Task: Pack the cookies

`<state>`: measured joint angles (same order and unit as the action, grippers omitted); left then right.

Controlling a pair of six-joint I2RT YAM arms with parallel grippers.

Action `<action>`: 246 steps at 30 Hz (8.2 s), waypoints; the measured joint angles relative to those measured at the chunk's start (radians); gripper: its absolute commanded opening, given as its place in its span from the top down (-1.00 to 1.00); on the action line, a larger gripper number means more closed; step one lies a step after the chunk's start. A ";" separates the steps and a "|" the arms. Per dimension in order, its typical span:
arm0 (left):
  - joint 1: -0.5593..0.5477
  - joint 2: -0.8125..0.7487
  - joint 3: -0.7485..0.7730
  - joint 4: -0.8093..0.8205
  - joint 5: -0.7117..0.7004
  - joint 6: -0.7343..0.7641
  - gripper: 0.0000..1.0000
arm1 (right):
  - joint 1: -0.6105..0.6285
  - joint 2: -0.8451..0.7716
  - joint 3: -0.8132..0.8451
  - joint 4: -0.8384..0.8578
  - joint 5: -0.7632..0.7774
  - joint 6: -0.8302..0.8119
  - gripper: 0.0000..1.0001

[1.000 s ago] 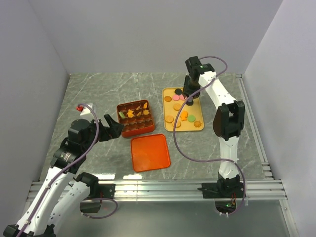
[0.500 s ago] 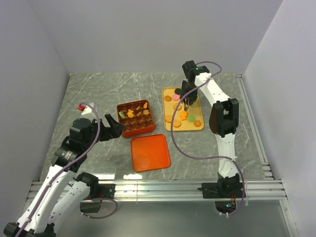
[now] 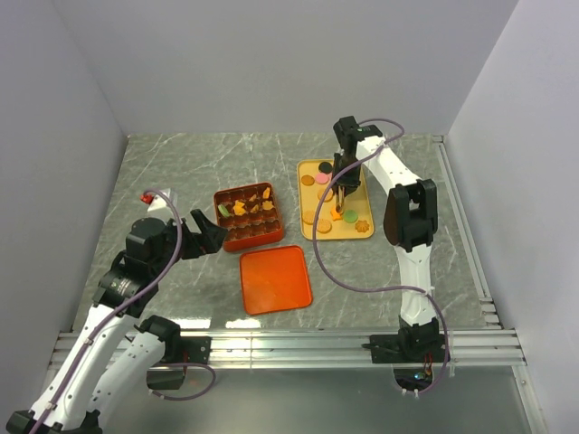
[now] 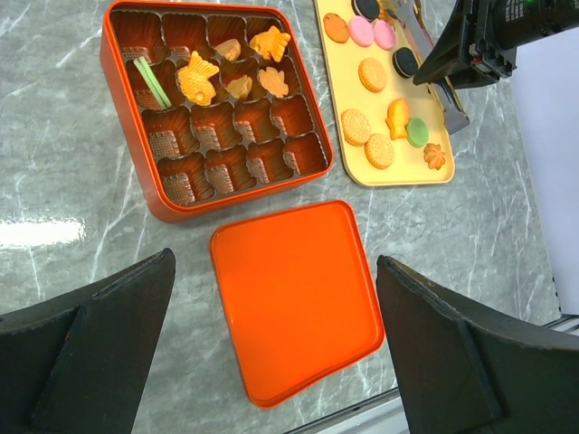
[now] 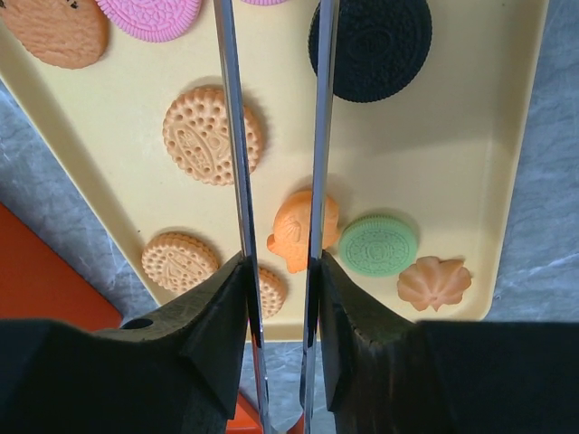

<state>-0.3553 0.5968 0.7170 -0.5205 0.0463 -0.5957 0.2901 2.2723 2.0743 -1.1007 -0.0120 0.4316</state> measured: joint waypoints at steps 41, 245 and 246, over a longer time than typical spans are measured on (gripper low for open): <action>0.000 -0.042 0.000 0.000 0.000 0.000 -0.99 | 0.375 -0.486 -0.303 0.082 -0.258 0.130 0.45; -0.664 0.178 0.734 0.422 -0.045 -0.225 0.99 | 0.299 -0.602 -0.829 2.272 -0.865 1.513 -1.00; -0.664 0.183 0.725 0.443 -0.032 -0.229 0.99 | 0.317 -0.585 -0.811 2.288 -0.858 1.524 -1.00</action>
<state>-1.0195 0.7799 1.4418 -0.0776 0.0139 -0.8246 0.6071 1.6875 1.2636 1.1870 -0.8696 1.9553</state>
